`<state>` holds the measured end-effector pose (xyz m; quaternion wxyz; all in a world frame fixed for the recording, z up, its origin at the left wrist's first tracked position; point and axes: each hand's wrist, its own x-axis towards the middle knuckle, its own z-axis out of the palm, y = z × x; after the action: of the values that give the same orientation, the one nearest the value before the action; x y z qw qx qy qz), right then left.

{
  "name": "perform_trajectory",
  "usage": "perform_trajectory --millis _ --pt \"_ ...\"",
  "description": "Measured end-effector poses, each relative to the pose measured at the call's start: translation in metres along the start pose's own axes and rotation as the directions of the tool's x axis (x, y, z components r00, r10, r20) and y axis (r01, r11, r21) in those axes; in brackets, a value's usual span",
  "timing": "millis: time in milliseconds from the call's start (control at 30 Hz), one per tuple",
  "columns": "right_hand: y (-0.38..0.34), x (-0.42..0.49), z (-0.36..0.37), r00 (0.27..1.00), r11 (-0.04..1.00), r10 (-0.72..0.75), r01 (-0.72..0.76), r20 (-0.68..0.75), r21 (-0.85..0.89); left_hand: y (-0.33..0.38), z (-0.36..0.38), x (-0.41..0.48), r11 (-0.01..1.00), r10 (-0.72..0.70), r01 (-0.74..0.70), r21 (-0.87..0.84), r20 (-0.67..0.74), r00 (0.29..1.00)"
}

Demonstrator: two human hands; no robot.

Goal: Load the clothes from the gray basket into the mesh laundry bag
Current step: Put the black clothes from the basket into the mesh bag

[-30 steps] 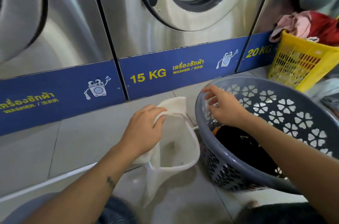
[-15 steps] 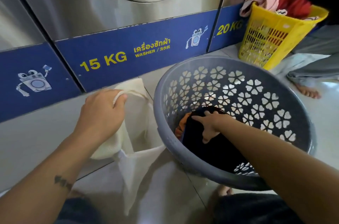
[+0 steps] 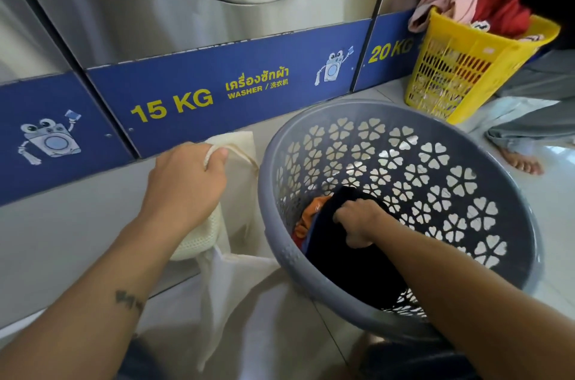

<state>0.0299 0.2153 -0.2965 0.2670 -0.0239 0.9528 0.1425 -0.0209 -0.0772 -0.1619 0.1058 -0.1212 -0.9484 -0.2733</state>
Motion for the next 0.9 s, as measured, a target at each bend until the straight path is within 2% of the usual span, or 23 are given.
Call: perform_trajectory --millis 133,267,333,467,633,700,767,833,900 --pt "0.011 -0.029 -0.041 0.975 0.945 0.079 -0.007 -0.209 0.327 0.001 -0.015 0.005 1.000 0.014 -0.015 -0.018 -0.055 0.998" --pt "0.012 -0.065 -0.080 0.885 0.770 0.212 0.110 -0.414 0.628 0.001 -0.030 0.001 0.998 0.038 -0.043 -0.046 -0.097 0.995" --pt "0.006 -0.085 -0.103 0.834 0.729 0.244 0.179 -0.495 0.661 -0.001 -0.037 -0.002 0.996 0.045 -0.053 -0.069 -0.105 0.993" --pt "-0.021 -0.127 -0.151 0.707 0.717 0.281 0.295 -0.649 0.632 -0.004 -0.050 -0.010 0.995 0.028 -0.039 -0.094 -0.118 0.993" --pt "-0.065 -0.168 -0.191 0.581 0.609 0.360 0.447 -0.730 0.656 -0.004 -0.067 -0.019 0.969 -0.074 0.040 -0.244 -0.130 0.989" --pt "-0.084 -0.171 -0.193 0.584 0.547 0.333 0.519 -0.740 0.657 -0.006 -0.071 -0.020 0.950 -0.119 0.083 -0.301 -0.105 0.987" --pt "-0.102 -0.167 -0.185 0.656 0.539 0.184 0.555 -0.732 0.633 -0.009 -0.073 -0.020 0.924 -0.160 0.130 -0.359 -0.056 0.985" --pt "-0.117 -0.157 -0.172 0.751 0.491 -0.013 0.580 -0.660 0.650 -0.013 -0.074 -0.020 0.913 -0.164 0.142 -0.382 -0.026 0.986" --pt "-0.121 -0.146 -0.164 0.770 0.452 -0.086 0.596 -0.632 0.664 -0.015 -0.074 -0.022 0.917 -0.140 0.129 -0.378 -0.001 0.990"
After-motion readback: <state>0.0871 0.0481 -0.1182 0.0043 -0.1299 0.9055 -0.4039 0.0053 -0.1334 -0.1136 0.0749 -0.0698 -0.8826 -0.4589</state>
